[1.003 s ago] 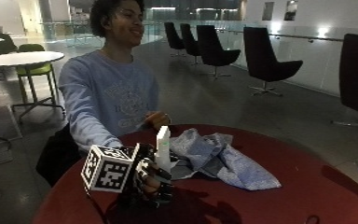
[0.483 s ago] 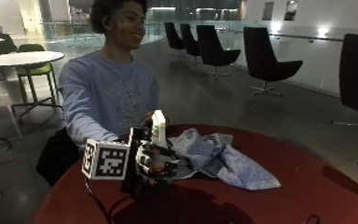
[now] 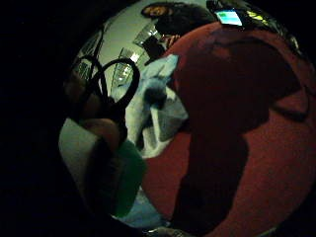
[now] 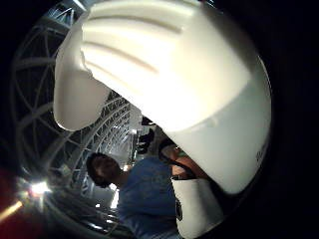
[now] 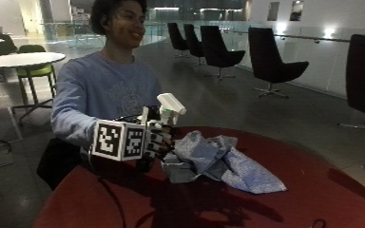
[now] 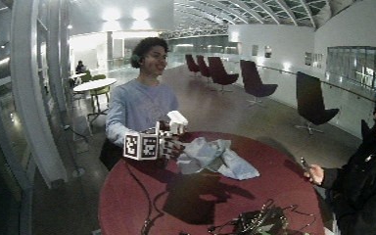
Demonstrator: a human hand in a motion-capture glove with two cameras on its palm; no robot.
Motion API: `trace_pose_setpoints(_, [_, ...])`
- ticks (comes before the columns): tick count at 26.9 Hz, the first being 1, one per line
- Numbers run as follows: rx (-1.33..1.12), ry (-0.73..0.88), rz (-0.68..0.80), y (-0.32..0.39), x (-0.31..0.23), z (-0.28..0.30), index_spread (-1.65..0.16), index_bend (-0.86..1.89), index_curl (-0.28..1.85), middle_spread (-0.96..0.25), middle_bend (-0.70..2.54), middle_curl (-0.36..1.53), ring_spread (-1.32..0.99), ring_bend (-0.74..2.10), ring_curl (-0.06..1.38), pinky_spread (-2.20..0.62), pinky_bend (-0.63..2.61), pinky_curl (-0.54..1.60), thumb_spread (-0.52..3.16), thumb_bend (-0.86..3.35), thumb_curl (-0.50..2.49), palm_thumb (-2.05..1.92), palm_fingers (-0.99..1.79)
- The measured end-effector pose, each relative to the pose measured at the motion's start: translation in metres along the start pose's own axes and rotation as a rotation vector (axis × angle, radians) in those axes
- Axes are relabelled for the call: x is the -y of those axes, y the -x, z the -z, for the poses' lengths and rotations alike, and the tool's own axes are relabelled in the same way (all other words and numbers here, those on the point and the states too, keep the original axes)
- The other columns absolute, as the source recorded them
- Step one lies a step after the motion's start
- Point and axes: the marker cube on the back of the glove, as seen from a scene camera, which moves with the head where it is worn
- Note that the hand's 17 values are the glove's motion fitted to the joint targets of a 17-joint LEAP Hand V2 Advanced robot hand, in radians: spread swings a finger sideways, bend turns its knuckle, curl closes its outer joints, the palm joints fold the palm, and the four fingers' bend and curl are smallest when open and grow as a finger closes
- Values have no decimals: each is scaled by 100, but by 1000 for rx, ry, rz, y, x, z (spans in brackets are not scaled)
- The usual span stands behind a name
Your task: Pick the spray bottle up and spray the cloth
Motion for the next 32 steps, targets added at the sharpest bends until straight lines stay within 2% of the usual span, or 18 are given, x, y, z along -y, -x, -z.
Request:
trace_pose_setpoints(6, [110,186,-135,10,0,-25,-25,9,25,-3,34,45,-2,66,41,7,42,37,70,-3,61,89,110])
trace_pose_setpoints(14, [117,317,-220,24,-7,-50,-23,8,24,-4,33,46,-1,66,41,8,43,37,72,-2,63,89,109])
trace_pose_setpoints(25, [33,376,-277,30,-12,-64,-22,8,23,-4,33,48,0,66,41,8,43,38,74,-3,65,88,109])
trace_pose_setpoints(32, [32,355,-283,29,-12,-63,-21,9,23,-4,32,48,0,66,41,8,44,38,76,-3,65,87,110])
